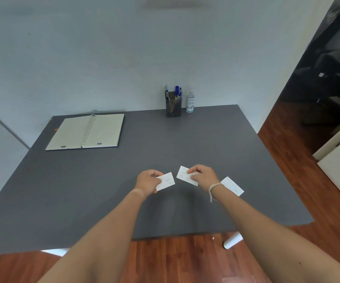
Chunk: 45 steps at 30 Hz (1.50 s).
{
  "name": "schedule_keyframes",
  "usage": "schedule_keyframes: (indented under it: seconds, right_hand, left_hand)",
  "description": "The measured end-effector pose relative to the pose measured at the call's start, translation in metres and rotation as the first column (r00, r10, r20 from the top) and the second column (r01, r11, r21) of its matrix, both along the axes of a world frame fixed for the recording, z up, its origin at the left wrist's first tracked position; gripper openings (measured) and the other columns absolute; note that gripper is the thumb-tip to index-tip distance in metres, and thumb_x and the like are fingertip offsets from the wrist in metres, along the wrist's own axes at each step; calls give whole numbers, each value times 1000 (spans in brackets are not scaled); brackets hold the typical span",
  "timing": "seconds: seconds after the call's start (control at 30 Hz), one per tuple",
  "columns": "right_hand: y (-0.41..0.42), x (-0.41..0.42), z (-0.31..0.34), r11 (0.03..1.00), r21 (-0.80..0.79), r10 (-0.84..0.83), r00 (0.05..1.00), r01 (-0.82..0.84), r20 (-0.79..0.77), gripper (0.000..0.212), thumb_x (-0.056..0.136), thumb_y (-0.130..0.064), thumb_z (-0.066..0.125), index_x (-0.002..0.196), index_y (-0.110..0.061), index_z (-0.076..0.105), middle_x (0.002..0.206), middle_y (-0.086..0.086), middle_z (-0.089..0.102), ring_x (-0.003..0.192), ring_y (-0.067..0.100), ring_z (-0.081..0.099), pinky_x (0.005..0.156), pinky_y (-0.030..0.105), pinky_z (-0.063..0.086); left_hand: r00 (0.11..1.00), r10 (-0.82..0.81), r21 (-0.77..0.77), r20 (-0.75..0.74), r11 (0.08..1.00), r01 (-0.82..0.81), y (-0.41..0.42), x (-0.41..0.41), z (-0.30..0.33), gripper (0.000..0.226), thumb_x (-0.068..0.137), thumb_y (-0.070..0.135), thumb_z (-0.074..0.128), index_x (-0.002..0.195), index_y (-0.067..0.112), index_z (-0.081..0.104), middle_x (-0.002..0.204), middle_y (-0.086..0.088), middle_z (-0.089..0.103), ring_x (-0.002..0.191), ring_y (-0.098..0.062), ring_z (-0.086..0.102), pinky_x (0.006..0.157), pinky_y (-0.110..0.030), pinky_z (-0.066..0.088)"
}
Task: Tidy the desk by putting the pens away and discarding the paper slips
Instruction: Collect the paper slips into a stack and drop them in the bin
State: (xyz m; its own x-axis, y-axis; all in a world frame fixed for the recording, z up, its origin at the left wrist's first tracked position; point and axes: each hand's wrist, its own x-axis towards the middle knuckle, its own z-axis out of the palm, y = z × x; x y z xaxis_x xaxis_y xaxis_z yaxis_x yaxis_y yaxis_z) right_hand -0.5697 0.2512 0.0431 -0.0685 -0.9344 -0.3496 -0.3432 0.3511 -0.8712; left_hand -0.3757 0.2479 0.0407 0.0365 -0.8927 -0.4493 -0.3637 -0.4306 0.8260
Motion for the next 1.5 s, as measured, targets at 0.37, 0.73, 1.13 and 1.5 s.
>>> schedule_keyframes:
  seconds: [0.37,0.73,1.13,1.5]
  right_hand:
    - [0,6,4,965,-66,236,950,-254,-206,45,83,4,48,117,-25,54,94,-1,52,81,14,48,66,15,38]
    - [8,12,3,944,-203,199,939,-261,-279,42,83,3,48,118,-18,52,87,-2,42,69,2,40,63,10,33]
    - [7,-3,-1,966,-219,81,964,-139,-254,30,87,-8,56,117,-14,56,94,3,49,82,16,47,80,22,37]
    - [26,-95,-38,988,31,-105,795,154,-598,43,88,-17,55,130,-7,49,131,18,48,123,36,41,101,39,35]
  left_hand:
    - [988,-91,81,-124,992,102,0,-6,8,25,87,4,52,104,13,68,82,-3,63,57,-15,45,51,-21,38]
    - [968,-107,115,-227,984,136,6,-8,8,29,90,7,54,118,13,61,97,-8,61,72,-18,46,57,-21,40]
    - [974,-120,91,-192,986,139,1,-19,5,27,88,1,53,111,10,64,99,-10,63,87,-22,54,76,-28,46]
    - [965,-126,141,-230,977,161,-3,-41,2,26,89,0,51,109,11,63,107,-10,63,91,-22,61,65,-23,55]
